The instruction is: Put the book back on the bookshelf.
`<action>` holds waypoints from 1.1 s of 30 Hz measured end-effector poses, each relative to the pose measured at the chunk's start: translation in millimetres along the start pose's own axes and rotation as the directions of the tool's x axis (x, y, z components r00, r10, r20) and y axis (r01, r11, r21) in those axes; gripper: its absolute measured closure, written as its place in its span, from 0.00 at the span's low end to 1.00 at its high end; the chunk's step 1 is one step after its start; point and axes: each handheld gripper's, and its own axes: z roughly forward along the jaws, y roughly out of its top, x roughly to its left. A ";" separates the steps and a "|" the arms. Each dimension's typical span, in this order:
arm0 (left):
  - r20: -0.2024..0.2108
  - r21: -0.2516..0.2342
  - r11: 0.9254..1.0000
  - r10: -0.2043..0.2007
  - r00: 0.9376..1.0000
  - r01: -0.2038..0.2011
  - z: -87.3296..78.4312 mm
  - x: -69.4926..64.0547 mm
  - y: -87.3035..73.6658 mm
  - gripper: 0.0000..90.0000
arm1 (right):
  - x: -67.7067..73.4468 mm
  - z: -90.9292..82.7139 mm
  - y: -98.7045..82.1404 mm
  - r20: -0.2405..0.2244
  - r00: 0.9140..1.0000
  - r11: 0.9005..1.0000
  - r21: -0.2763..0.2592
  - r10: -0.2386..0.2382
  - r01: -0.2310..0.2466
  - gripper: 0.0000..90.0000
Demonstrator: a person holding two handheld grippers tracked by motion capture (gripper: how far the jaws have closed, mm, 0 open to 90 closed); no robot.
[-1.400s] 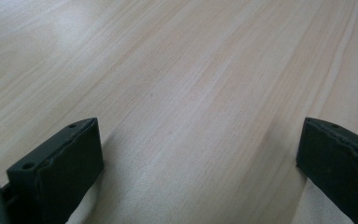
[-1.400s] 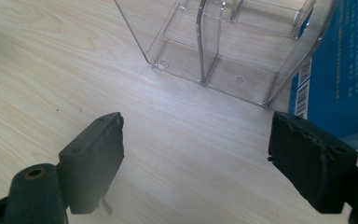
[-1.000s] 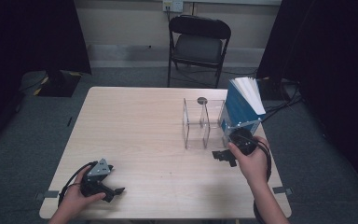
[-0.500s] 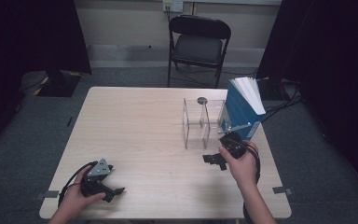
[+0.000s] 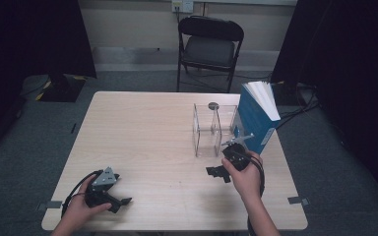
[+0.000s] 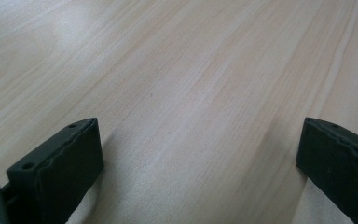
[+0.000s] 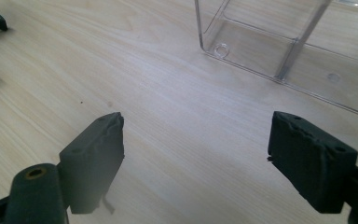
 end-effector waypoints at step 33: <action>0.000 -0.001 1.000 -0.001 1.000 0.001 0.1 0.0 0.0 0.00 | 26.1 59.5 -12.5 -0.069 0.998 0.999 0.051 0.000 0.003 0.21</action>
